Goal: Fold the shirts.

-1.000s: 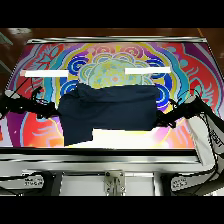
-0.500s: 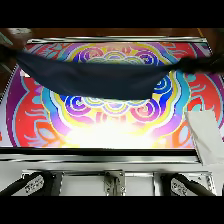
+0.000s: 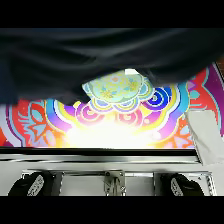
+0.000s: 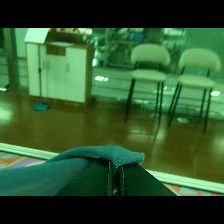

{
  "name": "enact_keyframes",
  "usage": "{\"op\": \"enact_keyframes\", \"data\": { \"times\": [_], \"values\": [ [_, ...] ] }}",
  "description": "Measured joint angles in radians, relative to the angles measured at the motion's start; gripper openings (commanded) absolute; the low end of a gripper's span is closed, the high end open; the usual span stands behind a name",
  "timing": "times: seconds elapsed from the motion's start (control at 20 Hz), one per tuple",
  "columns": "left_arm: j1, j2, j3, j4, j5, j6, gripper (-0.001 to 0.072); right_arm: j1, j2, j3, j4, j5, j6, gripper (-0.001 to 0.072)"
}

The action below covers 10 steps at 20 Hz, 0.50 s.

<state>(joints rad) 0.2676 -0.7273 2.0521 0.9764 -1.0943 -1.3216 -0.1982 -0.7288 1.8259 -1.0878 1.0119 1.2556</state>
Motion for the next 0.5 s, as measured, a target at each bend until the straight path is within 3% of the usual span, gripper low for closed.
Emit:
{"op": "enact_keyframes", "data": {
  "times": [0.25, 0.5],
  "values": [
    [0.0, 0.068, 0.011, 0.064, -0.084, -0.044, 0.0038, 0.0, 0.101, 0.01, -0.121, 0.077, 0.063, 0.007],
    [0.0, 0.079, -0.009, 0.133, -0.245, -0.098, 0.0038, 0.0, 0.087, 0.01, -0.212, 0.311, 0.1, 0.007]
  ]
}}
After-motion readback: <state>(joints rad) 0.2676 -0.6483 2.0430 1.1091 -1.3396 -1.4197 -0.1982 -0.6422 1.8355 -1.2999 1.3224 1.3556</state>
